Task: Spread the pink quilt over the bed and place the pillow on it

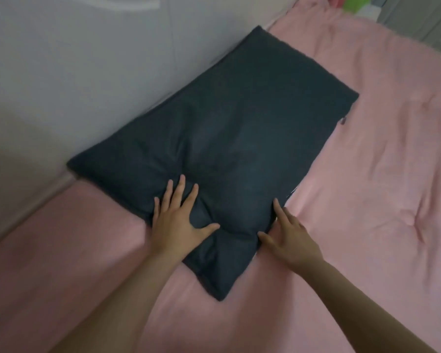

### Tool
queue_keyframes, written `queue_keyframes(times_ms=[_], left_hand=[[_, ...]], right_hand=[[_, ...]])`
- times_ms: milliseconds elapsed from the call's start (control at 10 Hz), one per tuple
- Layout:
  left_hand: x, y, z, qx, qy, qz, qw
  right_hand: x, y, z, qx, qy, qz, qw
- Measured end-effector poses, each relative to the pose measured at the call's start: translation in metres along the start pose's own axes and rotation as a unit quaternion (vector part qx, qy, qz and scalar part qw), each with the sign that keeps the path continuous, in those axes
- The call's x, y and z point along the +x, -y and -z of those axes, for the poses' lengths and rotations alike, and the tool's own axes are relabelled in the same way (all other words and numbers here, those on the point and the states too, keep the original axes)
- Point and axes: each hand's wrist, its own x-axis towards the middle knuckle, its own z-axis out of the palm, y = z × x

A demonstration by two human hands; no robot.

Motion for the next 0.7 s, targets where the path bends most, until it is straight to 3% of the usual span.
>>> queue_keyframes(times_ms=[200,300,500,600,700], left_hand=[[0.021,0.001,-0.002,-0.004,0.025,0.004,1.0],[0.02,-0.003,0.007,0.019,0.06,0.011,0.998],[-0.037,-0.007,0.021,0.124,0.034,-0.029,0.991],[-0.094,-0.002,0.021,0.118,0.17,0.016,0.978],[-0.147,-0.019,0.027,0.137,0.284,0.003,0.949]], right_hand=[[0.038,-0.007,-0.005,-0.051,0.053,-0.004,0.997],[0.021,-0.012,-0.002,-0.04,0.047,0.012,0.998],[-0.057,-0.055,-0.001,-0.151,0.115,-0.006,0.982],[-0.109,-0.088,-0.008,-0.148,0.191,-0.041,0.97],[-0.163,-0.106,-0.006,-0.135,0.109,0.006,0.985]])
